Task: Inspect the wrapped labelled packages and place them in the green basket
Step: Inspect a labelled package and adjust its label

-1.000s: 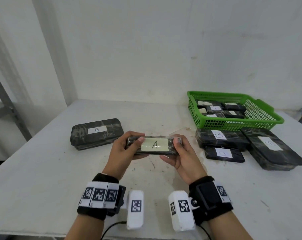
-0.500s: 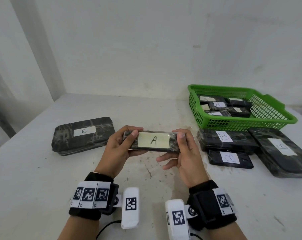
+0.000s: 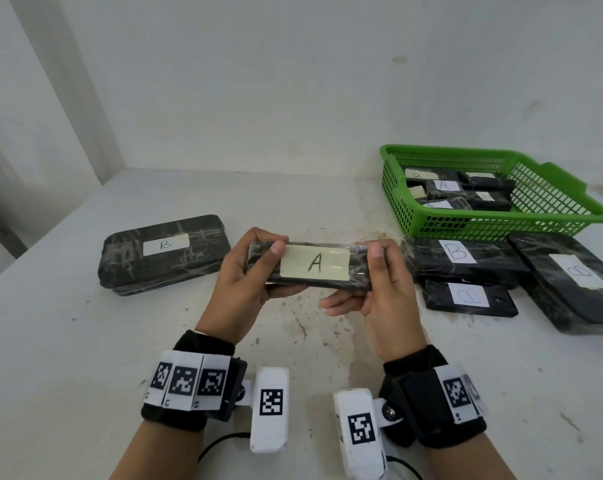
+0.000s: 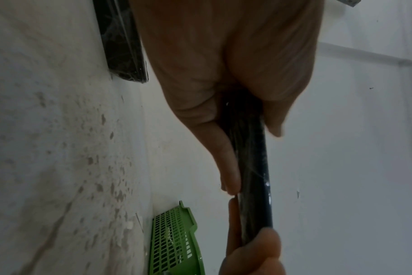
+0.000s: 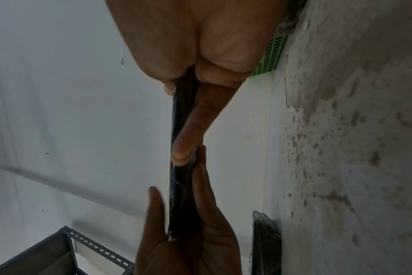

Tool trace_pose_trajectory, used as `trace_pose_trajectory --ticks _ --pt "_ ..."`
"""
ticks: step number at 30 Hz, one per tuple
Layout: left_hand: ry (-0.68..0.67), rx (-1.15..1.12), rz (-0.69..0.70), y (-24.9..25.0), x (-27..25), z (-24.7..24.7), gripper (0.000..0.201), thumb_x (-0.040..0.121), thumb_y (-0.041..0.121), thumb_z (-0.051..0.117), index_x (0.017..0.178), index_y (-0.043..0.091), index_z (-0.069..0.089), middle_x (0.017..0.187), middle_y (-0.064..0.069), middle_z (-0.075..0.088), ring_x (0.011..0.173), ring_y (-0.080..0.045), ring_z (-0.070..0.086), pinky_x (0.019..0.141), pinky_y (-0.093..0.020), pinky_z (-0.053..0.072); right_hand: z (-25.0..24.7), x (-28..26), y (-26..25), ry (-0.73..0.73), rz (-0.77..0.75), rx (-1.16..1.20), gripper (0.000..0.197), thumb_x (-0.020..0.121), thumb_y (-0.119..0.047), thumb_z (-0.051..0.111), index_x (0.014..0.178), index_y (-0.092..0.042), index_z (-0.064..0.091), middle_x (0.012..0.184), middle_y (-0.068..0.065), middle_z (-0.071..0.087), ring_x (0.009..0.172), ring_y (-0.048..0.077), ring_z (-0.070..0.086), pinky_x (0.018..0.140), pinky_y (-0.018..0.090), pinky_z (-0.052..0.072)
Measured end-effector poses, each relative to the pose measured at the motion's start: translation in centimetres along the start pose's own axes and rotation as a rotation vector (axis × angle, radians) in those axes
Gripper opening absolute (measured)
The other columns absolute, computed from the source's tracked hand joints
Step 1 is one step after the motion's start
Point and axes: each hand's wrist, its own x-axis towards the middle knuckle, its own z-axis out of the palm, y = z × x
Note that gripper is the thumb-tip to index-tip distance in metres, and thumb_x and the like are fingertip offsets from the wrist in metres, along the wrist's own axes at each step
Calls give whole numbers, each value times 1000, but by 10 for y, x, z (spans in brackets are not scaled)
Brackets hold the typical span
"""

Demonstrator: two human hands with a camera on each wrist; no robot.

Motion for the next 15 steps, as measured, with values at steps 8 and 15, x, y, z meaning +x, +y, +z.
trace_pose_trajectory --ticks 8,15 --pt "42 22 48 -5 -5 2 13 88 22 57 89 10 52 103 -18 65 101 -30 71 68 -36 61 2 -2 -3 -29 14 54 35 91 -44 41 104 -12 49 78 17 73 48 27 68 43 28 55" --pt "28 -49 -11 -3 -4 3 31 73 29 74 92 12 55 100 -15 62 96 -28 70 66 -37 60 2 -5 -2 18 -46 -34 21 91 -30 52 101 -12 47 79 13 74 45 27 67 40 27 53"
